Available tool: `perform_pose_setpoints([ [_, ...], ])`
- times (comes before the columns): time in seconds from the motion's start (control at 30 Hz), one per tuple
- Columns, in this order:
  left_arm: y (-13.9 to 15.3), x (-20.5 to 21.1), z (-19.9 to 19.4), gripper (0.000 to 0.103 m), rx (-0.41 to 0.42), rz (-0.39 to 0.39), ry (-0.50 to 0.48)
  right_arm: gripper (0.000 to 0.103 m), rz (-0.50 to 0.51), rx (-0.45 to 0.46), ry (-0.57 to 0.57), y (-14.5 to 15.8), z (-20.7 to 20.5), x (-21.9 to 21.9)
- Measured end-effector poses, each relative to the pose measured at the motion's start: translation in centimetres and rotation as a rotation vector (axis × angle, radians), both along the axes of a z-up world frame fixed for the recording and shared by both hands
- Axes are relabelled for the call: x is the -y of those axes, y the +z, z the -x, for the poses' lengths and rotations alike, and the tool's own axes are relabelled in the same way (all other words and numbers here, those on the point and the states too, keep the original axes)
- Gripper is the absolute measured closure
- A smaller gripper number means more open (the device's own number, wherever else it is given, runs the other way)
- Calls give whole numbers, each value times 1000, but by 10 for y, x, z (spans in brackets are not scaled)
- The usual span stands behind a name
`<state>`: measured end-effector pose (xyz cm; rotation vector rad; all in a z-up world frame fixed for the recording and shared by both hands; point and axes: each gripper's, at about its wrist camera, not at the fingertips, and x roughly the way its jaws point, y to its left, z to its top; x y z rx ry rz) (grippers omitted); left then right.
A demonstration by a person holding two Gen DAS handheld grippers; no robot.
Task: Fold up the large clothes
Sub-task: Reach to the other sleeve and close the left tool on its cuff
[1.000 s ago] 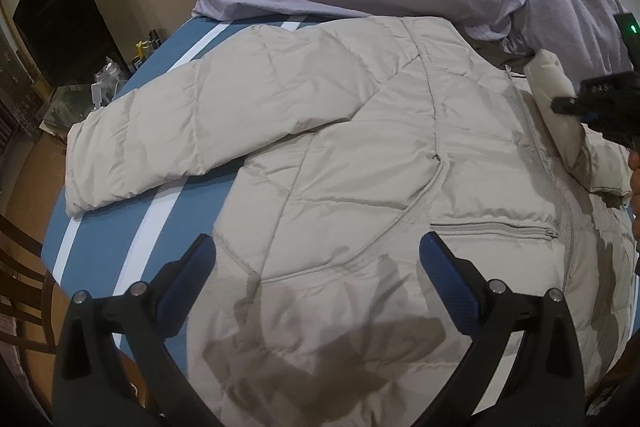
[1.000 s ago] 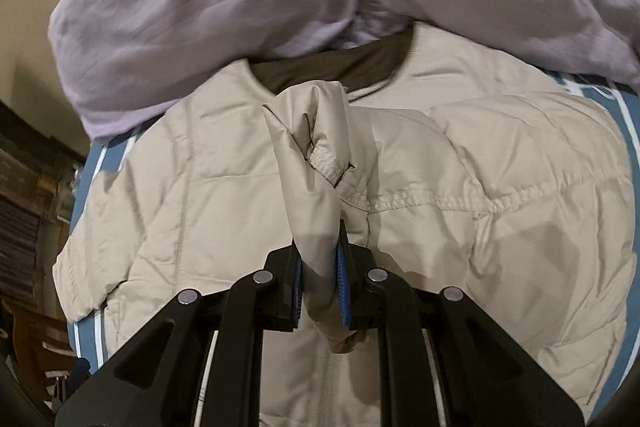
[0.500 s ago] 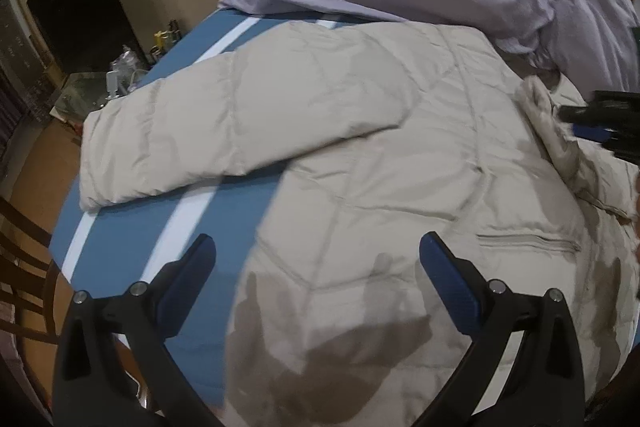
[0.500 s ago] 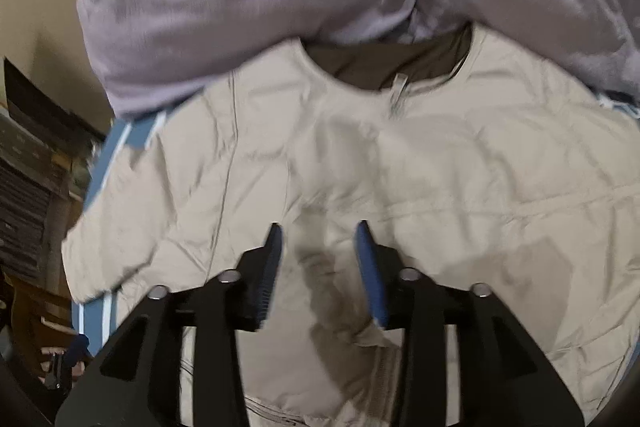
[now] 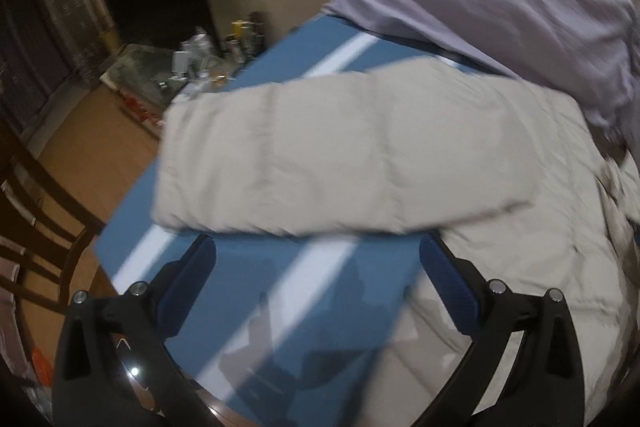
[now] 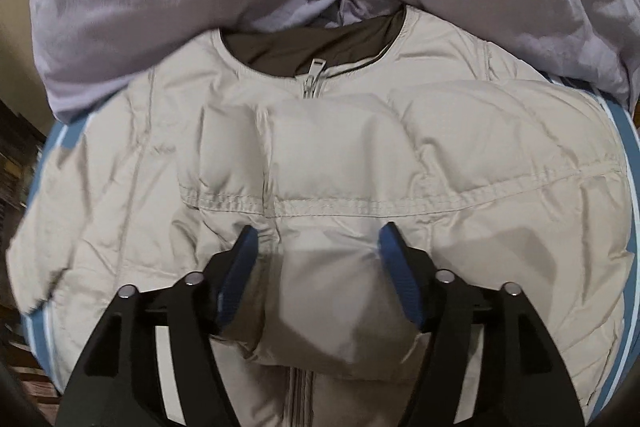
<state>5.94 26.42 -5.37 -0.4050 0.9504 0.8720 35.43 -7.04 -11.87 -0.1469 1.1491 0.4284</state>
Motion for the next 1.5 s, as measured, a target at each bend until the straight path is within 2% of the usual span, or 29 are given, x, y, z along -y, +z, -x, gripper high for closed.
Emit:
perform_pose_setpoints([
  [0.17,-5,-45,16,2,-17,-7,95,29,56,69,13,-11,9,-8],
  [0.33,-19,-84,32,2,-46,21,185,28,57,72,20,-13,7,-6],
  [0.53,-37,-115,54,2,-18,112,280,28,51,68,36,-13,4,-5],
  [0.67,-49,-126,62,3,15,179,311,28,50,65,38,-13,4,-5],
  [0.73,-55,-127,64,7,28,209,312,28,50,66,37,-13,5,-5],
  [0.8,-59,-127,64,18,55,243,310,28,49,65,37,-13,5,-6],
  [0.93,-59,-125,63,23,64,238,310,28,47,63,40,-13,5,-6],
  [1.03,-55,-126,65,49,94,241,306,28,44,62,42,-12,6,-6],
  [1.07,-53,-126,65,63,121,261,299,28,42,61,42,-12,6,-6],
  [1.1,-53,-127,65,72,139,274,295,28,41,59,43,-11,6,-5],
  [1.2,-40,-119,57,80,125,226,275,28,31,54,43,-9,8,-3],
  [1.3,-23,-109,47,83,138,185,243,28,16,50,47,-7,9,0],
  [1.5,23,-89,17,84,210,116,144,28,2,45,56,5,13,1],
])
